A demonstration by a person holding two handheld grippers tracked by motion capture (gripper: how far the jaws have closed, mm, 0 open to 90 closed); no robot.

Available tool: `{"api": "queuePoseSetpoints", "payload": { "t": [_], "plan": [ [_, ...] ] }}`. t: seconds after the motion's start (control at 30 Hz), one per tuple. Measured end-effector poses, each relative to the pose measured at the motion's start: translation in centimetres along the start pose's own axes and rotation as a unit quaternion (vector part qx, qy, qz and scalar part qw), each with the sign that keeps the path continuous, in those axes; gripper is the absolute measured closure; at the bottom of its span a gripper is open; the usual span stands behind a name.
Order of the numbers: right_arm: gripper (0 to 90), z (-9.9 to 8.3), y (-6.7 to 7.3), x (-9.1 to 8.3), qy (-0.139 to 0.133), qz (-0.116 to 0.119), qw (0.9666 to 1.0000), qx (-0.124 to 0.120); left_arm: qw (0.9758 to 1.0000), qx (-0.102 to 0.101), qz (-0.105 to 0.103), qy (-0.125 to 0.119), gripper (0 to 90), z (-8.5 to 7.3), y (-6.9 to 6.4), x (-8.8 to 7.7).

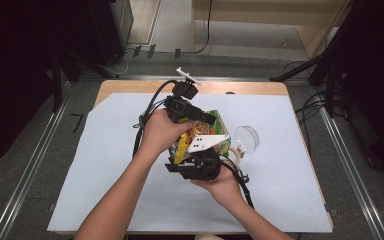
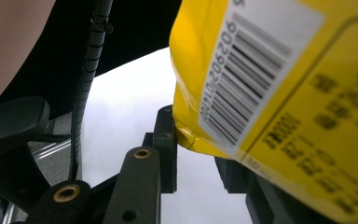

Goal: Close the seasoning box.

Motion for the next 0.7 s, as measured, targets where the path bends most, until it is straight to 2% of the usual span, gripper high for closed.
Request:
{"api": "queuePoseSetpoints", "payload": {
  "t": [0.7],
  "plan": [
    [72.7,-0.19,0.03,0.27,0.006,-0.005,1.0,-0.002,1.0,0.004,-0.004,-0.002,74.0,-0.37,0.11,0.04]
  ]
}}
Point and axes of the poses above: each handheld gripper's, and its own axes: x roughly forward along the jaws, z roughly out of its top, y roughly to its left, the point moved 5 cm from there along x, roughly forward along the jaws, and after that the axes turned 6 degrees about z, right-handed, at the moved point
